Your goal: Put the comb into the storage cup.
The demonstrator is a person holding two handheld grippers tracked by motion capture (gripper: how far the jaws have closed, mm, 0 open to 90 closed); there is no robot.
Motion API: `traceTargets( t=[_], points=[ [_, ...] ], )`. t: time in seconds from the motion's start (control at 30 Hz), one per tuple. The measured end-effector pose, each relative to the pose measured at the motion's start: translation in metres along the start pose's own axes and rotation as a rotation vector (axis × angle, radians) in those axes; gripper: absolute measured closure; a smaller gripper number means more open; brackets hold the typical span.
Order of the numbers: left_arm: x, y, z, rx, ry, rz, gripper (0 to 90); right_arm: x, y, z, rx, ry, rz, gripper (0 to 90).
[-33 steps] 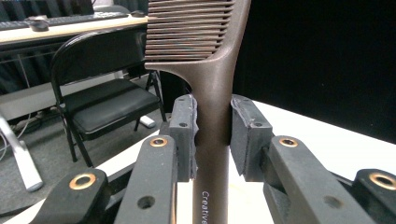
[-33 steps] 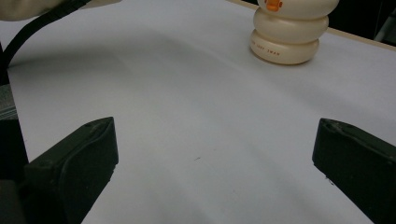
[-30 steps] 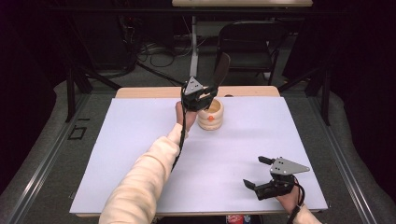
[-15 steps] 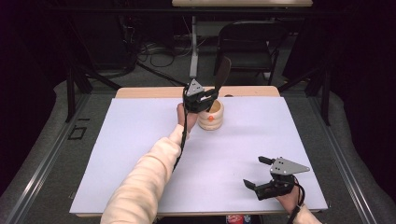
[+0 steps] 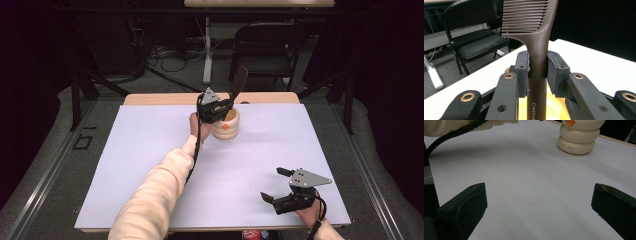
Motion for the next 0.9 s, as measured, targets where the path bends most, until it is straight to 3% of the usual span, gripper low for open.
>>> traceTargets(
  t=[0.43,0.9],
  points=[
    [-0.002,-0.002,-0.007,0.041,-0.020,-0.005,71.9,0.000,0.000,0.000,0.000,0.000,0.000,0.0],
    [-0.003,-0.003,-0.012,0.066,-0.014,-0.018,71.7,0.000,0.000,0.000,0.000,0.001,-0.001,0.0]
  ],
)
Point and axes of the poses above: each handheld gripper's, and its own axes: y roughly backward along the jaws, z roughly out of its top, x roughly to its left, the point moved 5 cm from there along -y, roughly forward along the jaws, and after that the axes turned 9 degrees about -x, right-handed, at the moved point
